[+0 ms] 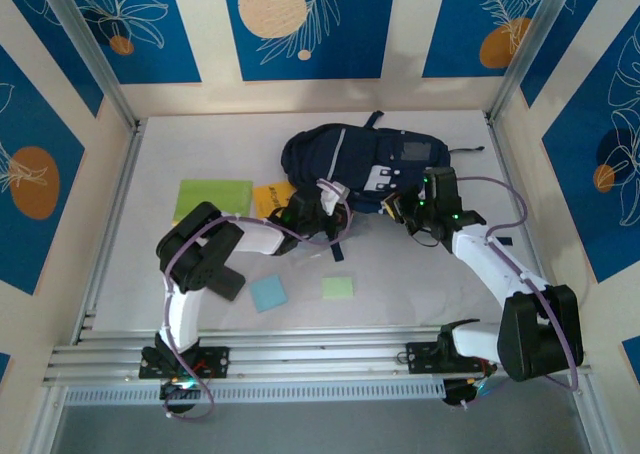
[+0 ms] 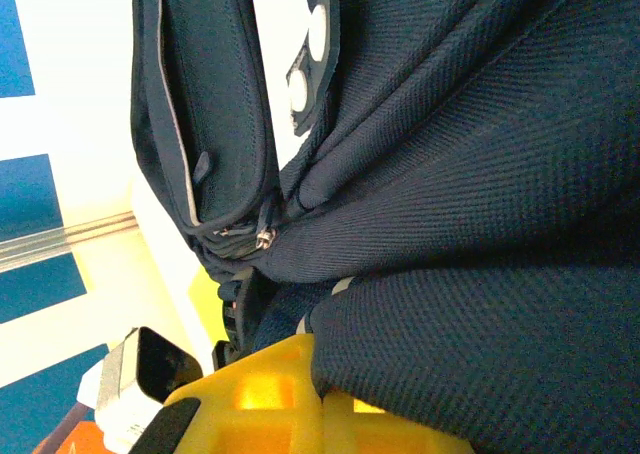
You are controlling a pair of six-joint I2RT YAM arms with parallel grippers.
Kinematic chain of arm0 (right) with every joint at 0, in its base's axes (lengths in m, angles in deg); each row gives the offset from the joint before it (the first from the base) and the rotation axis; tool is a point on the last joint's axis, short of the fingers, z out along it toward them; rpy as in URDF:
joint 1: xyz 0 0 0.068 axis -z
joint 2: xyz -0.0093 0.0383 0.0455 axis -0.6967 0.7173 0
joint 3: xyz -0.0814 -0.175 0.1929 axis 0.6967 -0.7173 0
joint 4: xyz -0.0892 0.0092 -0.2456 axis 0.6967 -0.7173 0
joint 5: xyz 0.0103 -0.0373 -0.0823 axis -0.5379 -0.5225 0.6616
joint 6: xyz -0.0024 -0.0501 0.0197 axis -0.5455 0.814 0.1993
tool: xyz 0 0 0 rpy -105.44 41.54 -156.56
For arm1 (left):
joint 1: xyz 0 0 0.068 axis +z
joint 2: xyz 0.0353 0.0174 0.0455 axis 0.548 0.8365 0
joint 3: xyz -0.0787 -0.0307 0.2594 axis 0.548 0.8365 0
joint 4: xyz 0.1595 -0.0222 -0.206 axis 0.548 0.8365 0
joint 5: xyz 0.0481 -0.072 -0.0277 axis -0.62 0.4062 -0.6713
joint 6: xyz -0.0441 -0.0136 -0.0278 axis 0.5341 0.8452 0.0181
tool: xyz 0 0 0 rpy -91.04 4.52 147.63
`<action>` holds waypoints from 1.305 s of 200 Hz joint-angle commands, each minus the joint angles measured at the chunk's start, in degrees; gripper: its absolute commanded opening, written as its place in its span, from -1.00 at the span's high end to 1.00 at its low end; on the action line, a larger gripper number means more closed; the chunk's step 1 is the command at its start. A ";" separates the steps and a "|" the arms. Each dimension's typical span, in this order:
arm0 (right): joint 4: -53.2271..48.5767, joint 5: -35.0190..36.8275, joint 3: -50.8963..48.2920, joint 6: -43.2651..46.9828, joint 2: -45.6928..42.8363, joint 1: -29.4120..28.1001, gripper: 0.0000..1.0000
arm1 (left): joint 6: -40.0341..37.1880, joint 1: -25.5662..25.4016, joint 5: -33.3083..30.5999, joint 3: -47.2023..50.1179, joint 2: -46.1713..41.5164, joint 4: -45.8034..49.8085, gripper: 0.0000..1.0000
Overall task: Pack the student bag
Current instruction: Unzip the student bag at the top-right of the table.
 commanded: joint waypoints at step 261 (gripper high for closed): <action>-13.68 -14.69 7.92 19.31 2.30 14.65 -0.67 | 11.96 1.66 13.88 -19.97 -6.77 38.75 1.00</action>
